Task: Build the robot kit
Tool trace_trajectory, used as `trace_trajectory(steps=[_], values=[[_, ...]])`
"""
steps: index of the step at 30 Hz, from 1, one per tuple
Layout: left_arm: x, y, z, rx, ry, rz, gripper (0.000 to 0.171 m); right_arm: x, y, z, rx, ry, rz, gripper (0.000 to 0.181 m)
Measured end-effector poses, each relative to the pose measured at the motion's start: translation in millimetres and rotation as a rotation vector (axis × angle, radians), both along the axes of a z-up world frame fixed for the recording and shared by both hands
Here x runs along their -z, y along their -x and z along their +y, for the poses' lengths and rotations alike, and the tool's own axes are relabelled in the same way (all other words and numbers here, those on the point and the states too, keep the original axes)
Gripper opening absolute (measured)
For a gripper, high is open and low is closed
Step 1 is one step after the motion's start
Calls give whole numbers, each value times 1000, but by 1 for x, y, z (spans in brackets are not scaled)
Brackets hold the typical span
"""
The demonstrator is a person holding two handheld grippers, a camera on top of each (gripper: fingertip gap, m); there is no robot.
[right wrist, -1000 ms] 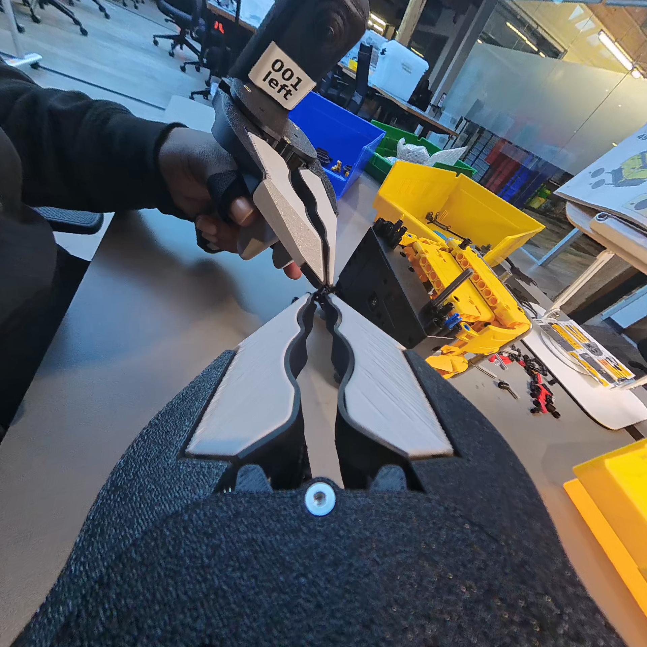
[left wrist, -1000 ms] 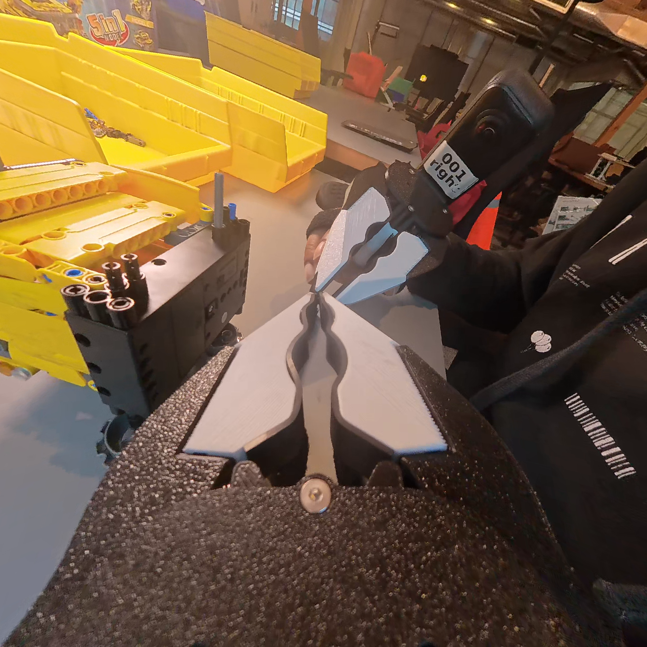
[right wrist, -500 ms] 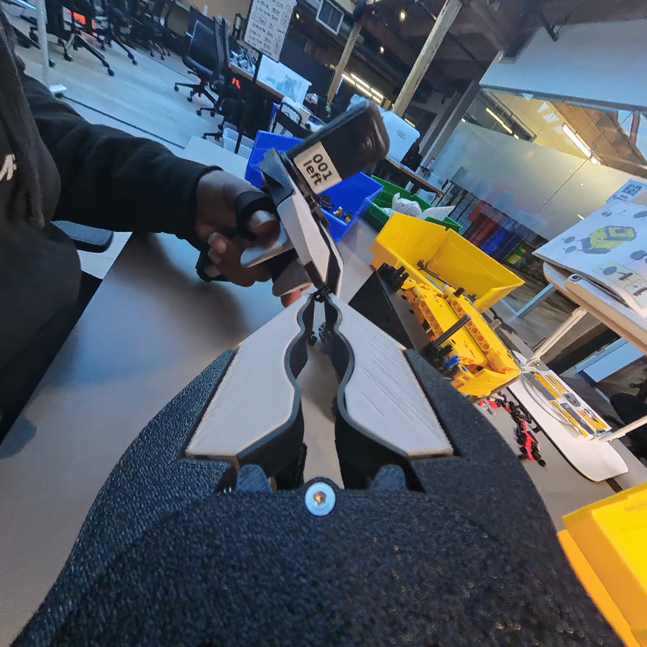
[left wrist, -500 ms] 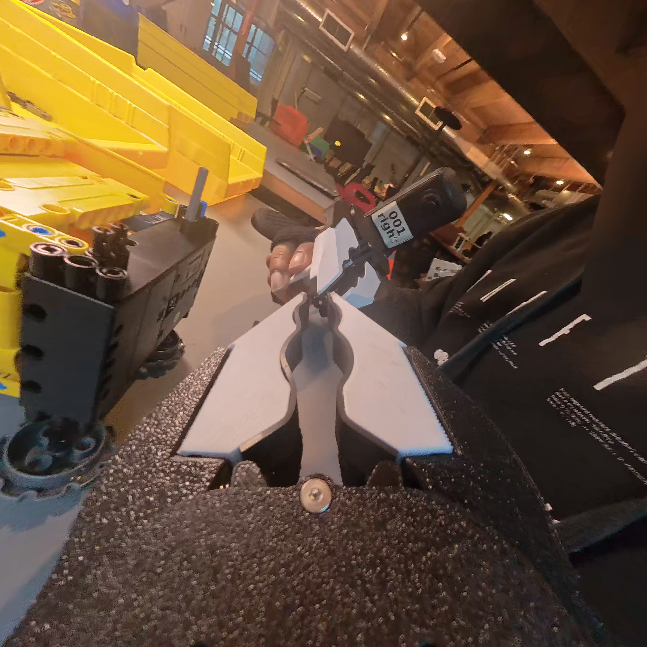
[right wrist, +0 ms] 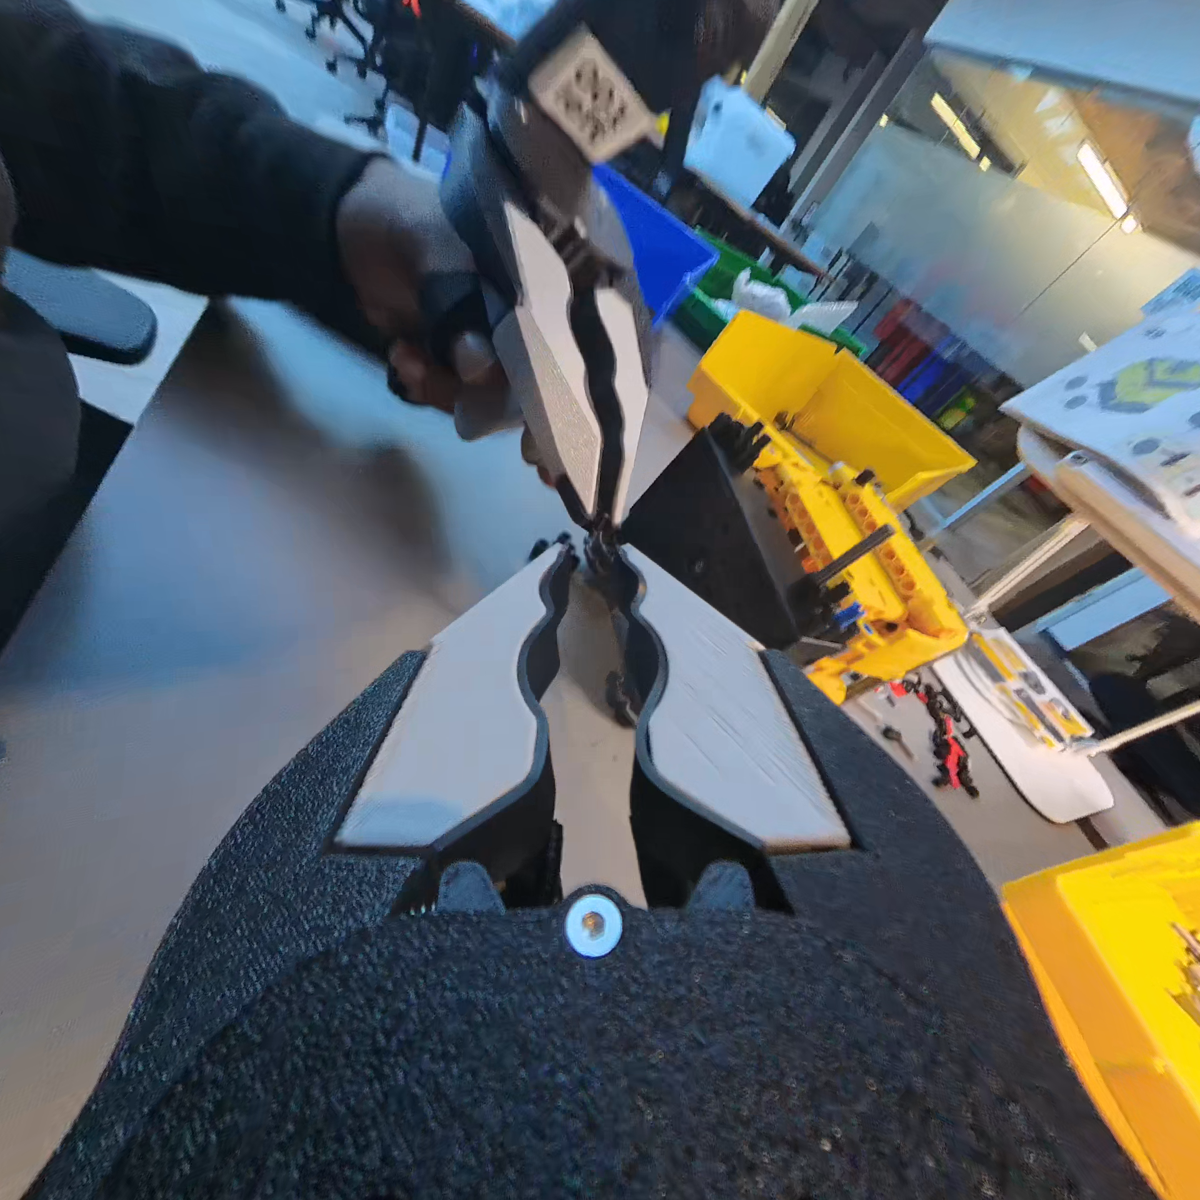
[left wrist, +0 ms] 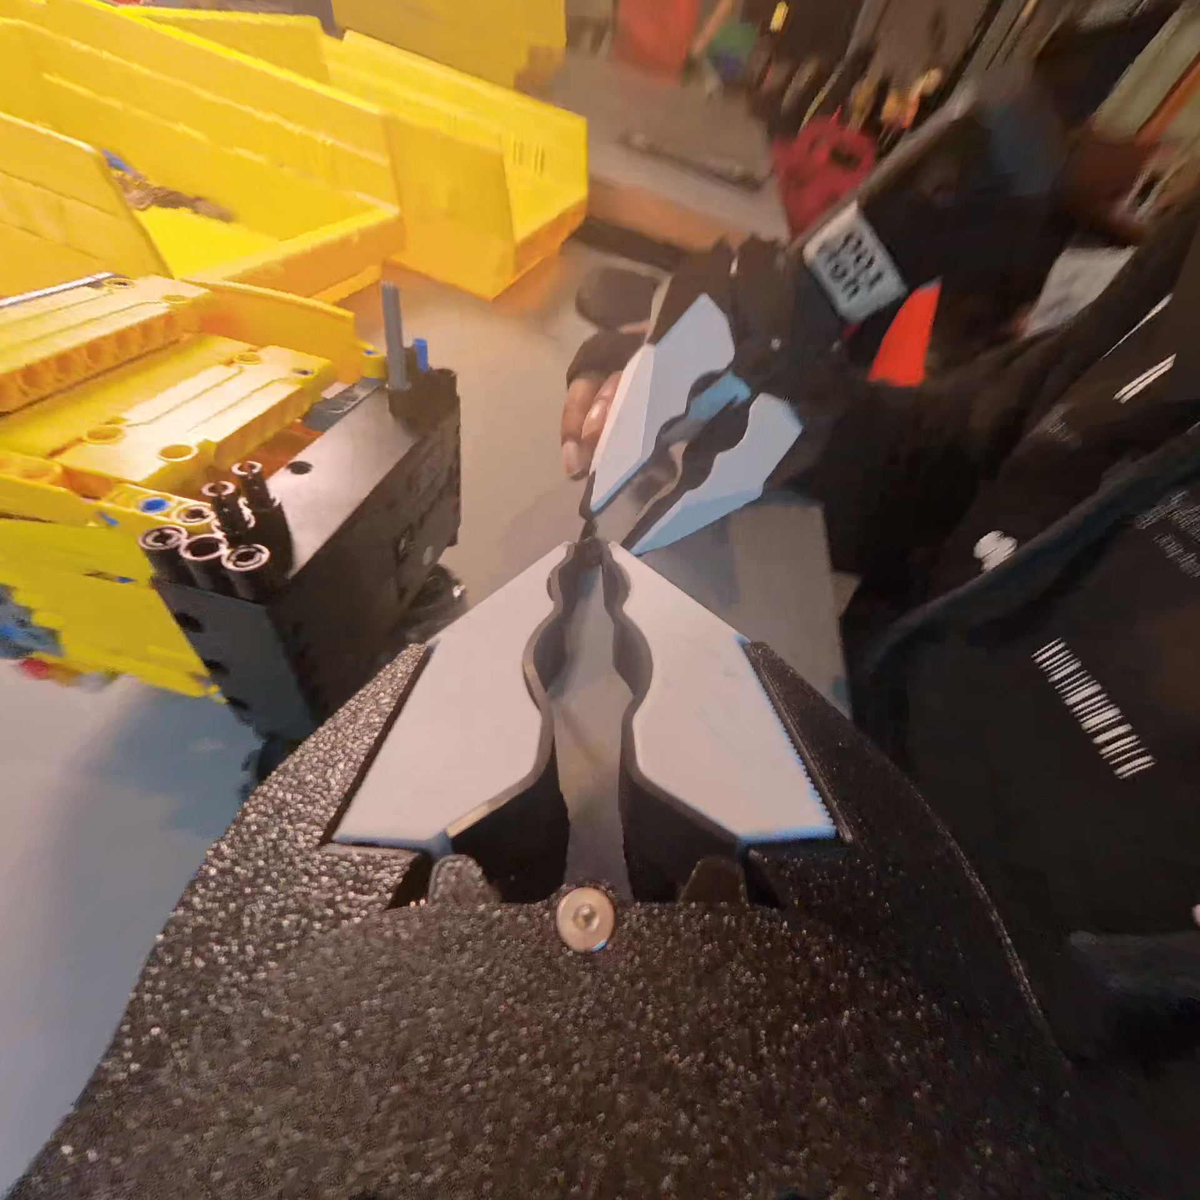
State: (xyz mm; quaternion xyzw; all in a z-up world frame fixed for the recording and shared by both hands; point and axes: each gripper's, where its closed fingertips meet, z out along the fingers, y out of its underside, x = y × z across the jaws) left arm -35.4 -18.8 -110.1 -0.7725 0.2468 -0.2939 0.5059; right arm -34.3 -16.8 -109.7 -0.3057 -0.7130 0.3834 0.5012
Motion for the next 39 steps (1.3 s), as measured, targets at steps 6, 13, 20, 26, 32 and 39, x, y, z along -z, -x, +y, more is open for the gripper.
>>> trace_trajectory(steps=[6, 13, 20, 26, 32, 39], values=[[30, 2, 3, 31, 62, 212, 4, 25, -5, 10, -5, 51, -189, 17], [44, -2, 3, 91, 87, 297, 3, 33, -3, 7, -14, 61, -245, 13], [47, -1, 2, 104, 79, 342, 4, 37, 0, 6, -26, 56, -259, 13], [49, -1, 4, 89, 69, 364, 5, 41, 1, 3, -32, 47, -272, 13], [49, -2, 5, 75, 77, 382, 4, 45, 3, 1, -33, 27, -287, 13], [49, 0, 5, 47, 65, 386, 3, 40, 5, 3, -45, 34, -286, 7]])
